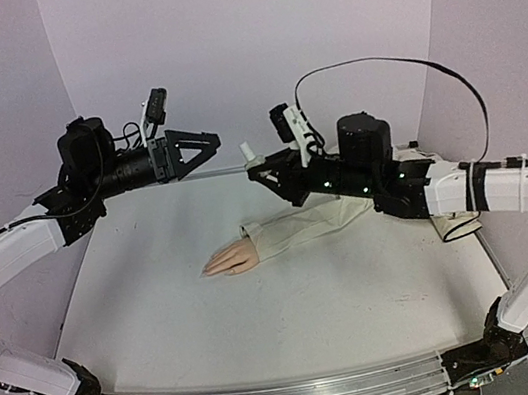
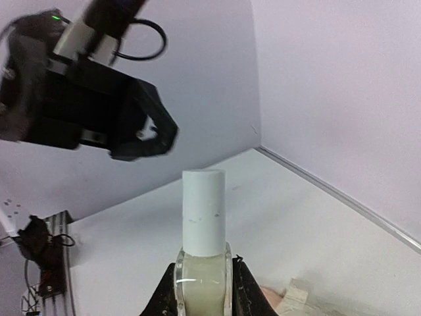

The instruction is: Paint the nails

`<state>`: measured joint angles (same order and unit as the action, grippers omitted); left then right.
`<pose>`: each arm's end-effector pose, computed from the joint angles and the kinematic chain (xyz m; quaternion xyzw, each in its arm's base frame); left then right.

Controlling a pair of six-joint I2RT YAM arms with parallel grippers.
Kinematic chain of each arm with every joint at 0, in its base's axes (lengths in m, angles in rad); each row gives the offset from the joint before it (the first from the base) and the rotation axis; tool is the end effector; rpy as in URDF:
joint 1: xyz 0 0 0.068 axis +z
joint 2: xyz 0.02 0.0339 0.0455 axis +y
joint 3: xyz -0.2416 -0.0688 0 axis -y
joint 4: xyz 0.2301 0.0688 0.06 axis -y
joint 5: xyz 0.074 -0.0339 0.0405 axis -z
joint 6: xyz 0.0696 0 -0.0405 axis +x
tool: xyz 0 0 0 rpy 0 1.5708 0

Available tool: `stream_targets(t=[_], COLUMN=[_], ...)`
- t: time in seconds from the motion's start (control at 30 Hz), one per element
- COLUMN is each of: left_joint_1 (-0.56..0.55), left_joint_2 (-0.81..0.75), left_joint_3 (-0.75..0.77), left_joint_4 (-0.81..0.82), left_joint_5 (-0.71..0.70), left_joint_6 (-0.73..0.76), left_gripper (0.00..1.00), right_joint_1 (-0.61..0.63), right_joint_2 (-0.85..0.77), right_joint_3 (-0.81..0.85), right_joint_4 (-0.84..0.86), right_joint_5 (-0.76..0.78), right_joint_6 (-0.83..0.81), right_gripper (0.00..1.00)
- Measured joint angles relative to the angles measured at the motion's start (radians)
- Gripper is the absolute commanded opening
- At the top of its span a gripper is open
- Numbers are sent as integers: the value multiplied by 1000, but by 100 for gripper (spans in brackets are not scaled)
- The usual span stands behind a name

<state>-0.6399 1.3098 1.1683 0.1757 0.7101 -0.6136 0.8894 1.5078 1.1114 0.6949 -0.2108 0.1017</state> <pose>0.2301 -0.2278 0.3782 0.2585 0.6482 -0.5911 0.4044 0.2255 0.3012 0.3629 -0.3049 0.5131 0.4354 0.6740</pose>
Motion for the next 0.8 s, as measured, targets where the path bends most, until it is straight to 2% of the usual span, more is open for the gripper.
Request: stream_targets(t=[0.13,0.3,0.37,0.57,0.67,0.8], left_joint_1=[0,0,0,-2,-8,-14], left_joint_2=[9,44,63,87,87,89], left_joint_3=[-5,-5,-5,-5,-5,-5], left_joint_4=[-11,-18,-18,-18,-20,-20], left_joint_5=[-72,-115,-122,-129,-136,-147], left_joint_6=[-69,-103,-118,-138,-135,-123], left_gripper=[74,67,61,29,22,18], right_joint_1=[57,132,156,183,183,183], right_joint_2=[75,123,133,161,177,187], right_joint_3=[32,86,105,148,156,163], right_joint_4=[-31,-36,-36,-31,-29,-29], right_joint_5=[183,337,386,470,490,494], right_joint_6=[-26,-57,-66,-104,-114,-119], right_gripper=[0,0,0,0,0,0])
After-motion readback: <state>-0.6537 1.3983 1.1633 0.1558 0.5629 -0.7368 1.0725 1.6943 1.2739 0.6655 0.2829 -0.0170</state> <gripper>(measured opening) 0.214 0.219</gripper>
